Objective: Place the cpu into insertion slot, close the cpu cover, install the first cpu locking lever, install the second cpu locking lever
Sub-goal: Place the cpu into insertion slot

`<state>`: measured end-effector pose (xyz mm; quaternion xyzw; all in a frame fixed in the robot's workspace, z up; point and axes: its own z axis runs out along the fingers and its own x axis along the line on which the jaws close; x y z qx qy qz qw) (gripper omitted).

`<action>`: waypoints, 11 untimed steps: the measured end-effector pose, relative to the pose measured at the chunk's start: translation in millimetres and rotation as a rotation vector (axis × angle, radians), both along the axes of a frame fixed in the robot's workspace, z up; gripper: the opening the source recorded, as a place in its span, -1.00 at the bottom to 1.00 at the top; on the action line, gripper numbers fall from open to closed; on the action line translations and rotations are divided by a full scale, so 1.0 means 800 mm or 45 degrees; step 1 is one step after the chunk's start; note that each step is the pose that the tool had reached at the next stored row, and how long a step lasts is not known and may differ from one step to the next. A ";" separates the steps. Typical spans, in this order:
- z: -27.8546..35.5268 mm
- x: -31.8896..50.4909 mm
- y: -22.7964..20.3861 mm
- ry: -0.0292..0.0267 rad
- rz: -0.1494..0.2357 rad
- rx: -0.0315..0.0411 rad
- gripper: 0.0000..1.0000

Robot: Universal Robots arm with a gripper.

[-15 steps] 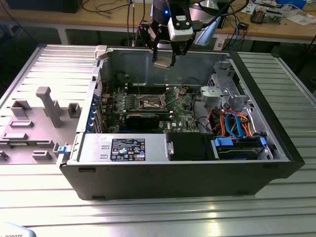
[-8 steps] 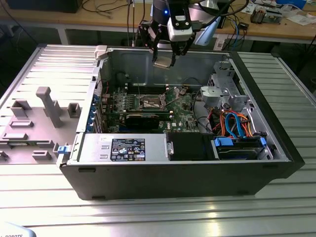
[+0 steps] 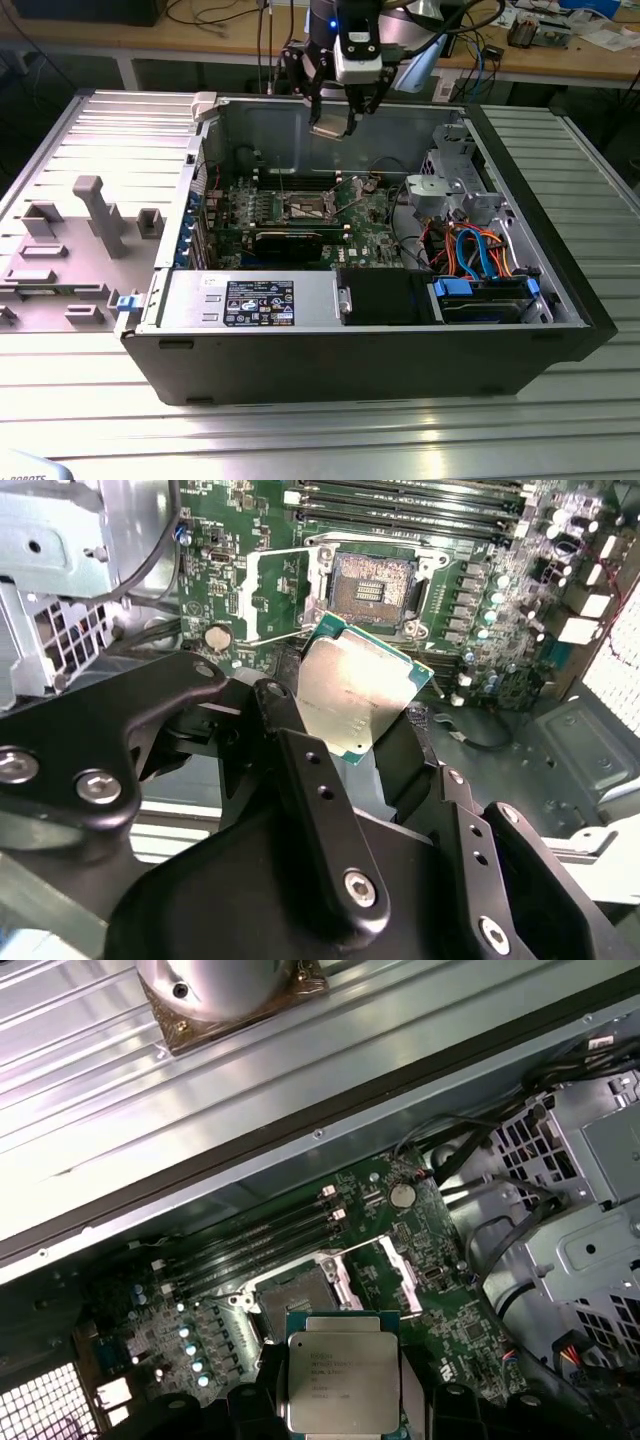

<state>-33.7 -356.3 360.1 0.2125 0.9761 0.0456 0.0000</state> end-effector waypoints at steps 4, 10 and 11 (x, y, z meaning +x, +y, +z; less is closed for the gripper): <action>-0.0001 0.000 0.0000 0.0000 -0.020 0.0000 0.08; -0.0001 0.000 0.0000 -0.0001 -0.020 0.0000 0.08; -0.0001 0.000 0.0000 -0.0001 -0.022 -0.0001 0.08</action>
